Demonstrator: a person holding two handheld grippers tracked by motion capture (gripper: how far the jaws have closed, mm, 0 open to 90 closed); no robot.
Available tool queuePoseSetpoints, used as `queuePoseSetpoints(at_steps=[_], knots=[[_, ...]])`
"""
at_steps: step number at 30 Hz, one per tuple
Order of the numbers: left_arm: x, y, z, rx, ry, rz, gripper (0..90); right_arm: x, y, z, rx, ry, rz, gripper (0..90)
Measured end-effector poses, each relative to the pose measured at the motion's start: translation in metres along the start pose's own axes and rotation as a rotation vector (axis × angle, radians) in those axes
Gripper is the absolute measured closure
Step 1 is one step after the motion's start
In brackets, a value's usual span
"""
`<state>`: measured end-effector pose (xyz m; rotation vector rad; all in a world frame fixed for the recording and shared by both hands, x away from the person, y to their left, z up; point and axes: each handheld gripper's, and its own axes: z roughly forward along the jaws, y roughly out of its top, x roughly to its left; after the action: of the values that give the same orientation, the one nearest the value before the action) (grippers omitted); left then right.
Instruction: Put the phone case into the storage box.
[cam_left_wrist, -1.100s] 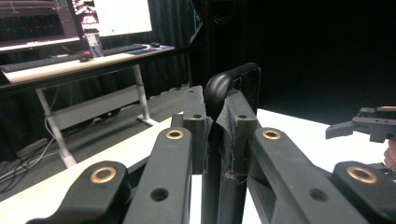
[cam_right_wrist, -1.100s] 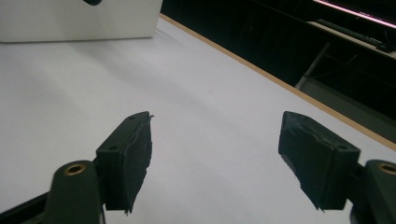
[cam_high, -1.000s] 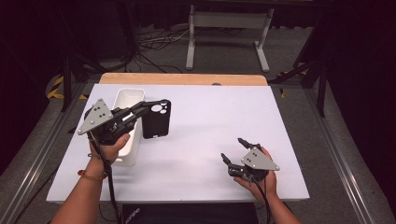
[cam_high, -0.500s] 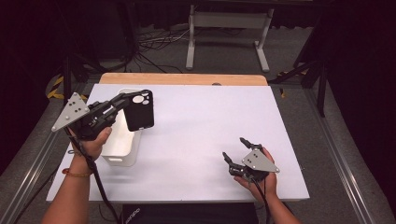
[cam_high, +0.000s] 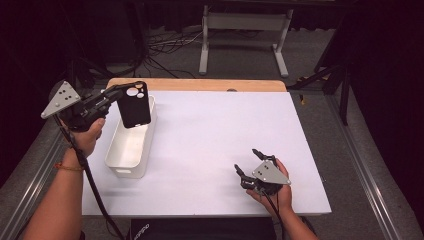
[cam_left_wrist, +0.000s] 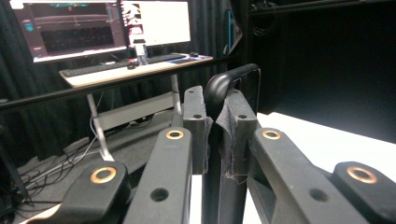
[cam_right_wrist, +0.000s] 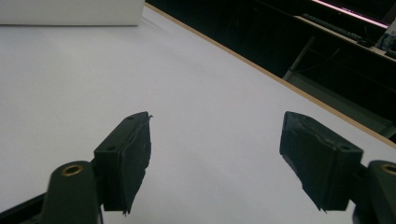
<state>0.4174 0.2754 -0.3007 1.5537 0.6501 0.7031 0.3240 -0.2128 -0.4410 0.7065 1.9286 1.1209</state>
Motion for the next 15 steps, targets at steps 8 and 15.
queuePoseSetpoints(at_steps=[8,15], knots=[[0.025,-0.01,0.02,0.069,0.042,-0.004,82.5,0.003,-0.001,0.003,0.028,0.003,-0.023,26.0],[0.041,-0.024,0.04,0.092,0.037,-0.036,82.5,0.003,-0.001,0.003,0.032,0.007,-0.031,26.0]])
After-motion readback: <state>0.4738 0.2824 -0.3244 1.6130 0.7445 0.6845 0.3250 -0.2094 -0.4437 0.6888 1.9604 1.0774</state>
